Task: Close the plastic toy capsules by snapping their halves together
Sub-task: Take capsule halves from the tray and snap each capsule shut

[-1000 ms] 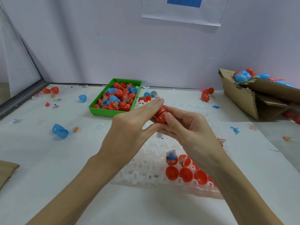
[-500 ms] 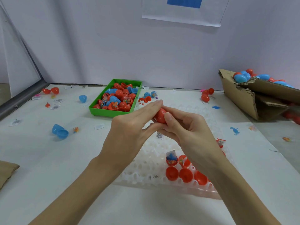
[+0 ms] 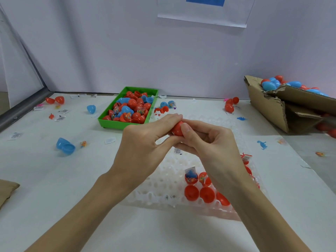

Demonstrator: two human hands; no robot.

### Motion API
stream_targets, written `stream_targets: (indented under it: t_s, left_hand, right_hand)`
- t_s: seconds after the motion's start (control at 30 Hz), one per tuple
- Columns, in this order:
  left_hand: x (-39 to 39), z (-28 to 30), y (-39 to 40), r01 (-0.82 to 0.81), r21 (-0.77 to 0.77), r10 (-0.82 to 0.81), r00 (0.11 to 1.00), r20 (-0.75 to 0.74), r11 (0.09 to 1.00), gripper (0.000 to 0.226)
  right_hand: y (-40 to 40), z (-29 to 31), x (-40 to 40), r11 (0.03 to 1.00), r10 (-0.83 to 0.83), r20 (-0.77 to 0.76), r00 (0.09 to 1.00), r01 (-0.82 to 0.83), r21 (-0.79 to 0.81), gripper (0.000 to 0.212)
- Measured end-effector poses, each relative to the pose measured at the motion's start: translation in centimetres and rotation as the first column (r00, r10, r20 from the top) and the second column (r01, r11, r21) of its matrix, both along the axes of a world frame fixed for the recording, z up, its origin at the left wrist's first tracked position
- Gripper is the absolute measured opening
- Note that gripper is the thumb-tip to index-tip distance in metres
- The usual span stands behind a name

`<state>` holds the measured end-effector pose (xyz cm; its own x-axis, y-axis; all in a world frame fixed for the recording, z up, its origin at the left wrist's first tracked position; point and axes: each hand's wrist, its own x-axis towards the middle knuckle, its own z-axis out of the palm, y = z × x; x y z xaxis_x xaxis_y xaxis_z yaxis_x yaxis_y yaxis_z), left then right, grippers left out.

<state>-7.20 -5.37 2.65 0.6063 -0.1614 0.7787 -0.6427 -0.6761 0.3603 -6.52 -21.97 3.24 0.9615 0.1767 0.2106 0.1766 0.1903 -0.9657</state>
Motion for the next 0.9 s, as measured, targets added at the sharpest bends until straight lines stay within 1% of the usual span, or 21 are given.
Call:
stream_targets:
  t_s: [0.13,0.27,0.37,0.5,0.63,0.67,0.7,0.73,0.77,0.8,0.83,0.87,0.9]
  left_hand:
    - [0.2,-0.1,0.1,-0.038,0.077,0.034,0.998,0.054,0.996,0.042]
    - [0.5,0.0,0.4,-0.077,0.116,0.067,0.994,0.085,0.99,0.041]
    - [0.5,0.0,0.4,-0.081,0.059,0.077,0.995,0.063,0.995,0.041]
    - [0.3,-0.3,0.0,-0.046,-0.008,0.047,0.998,0.047,0.999,0.045]
    - [0.3,-0.2,0.0,-0.029,0.009,0.028,0.994,0.107,1.0,0.044]
    - [0.3,-0.2,0.0,-0.012,0.005,0.012,0.996,0.084,1.0,0.045]
    - [0.5,-0.2,0.0,0.012,-0.025,-0.011,1.0,0.025,1.0,0.046]
    - [0.7,-0.2,0.0,0.045,-0.077,-0.052,0.995,-0.08,0.996,0.048]
    - [0.8,-0.2,0.0,0.083,-0.146,-0.115,0.968,-0.222,0.986,0.052]
    - [1.0,0.0,0.2,0.127,-0.227,-0.205,0.909,-0.363,0.965,0.054]
    - [1.2,0.1,0.3,0.168,-0.321,-0.31,0.828,-0.467,0.932,0.054]
    - [1.4,0.2,0.5,0.186,-0.435,-0.417,0.741,-0.526,0.881,0.049]
    - [1.6,0.3,0.6,0.166,-0.554,-0.505,0.67,-0.544,0.816,0.039]
  right_hand:
    - [0.3,-0.4,0.0,0.999,-0.008,-0.022,1.0,0.009,0.047,0.017]
    - [0.1,-0.3,0.3,0.994,0.062,-0.07,0.996,-0.055,0.098,0.019]
    - [-0.1,-0.1,0.5,0.983,0.143,-0.076,0.987,-0.132,0.128,0.024]
    - [-0.1,-0.1,0.3,0.981,0.119,-0.084,0.989,-0.104,0.164,0.026]
    - [-0.1,0.0,0.1,0.984,0.064,-0.074,0.995,-0.05,0.17,0.022]
    - [0.0,0.0,0.1,0.987,0.043,-0.062,0.997,-0.033,0.157,0.022]
    - [0.2,-0.1,0.0,0.993,-0.001,-0.031,1.0,0.005,0.118,0.023]
    - [0.3,-0.3,0.0,0.996,-0.077,0.033,0.996,0.076,0.044,0.024]
    - [0.3,-0.5,0.1,0.983,-0.166,0.134,0.977,0.174,-0.051,0.027]
    - [0.2,-0.8,0.3,0.949,-0.235,0.258,0.937,0.279,-0.148,0.029]
    - [0.1,-1.0,0.5,0.893,-0.274,0.386,0.881,0.382,-0.238,0.032]
    - [0.0,-1.1,0.7,0.82,-0.286,0.502,0.816,0.48,-0.312,0.035]
    - [-0.1,-1.3,0.9,0.749,-0.279,0.595,0.754,0.559,-0.357,0.038]
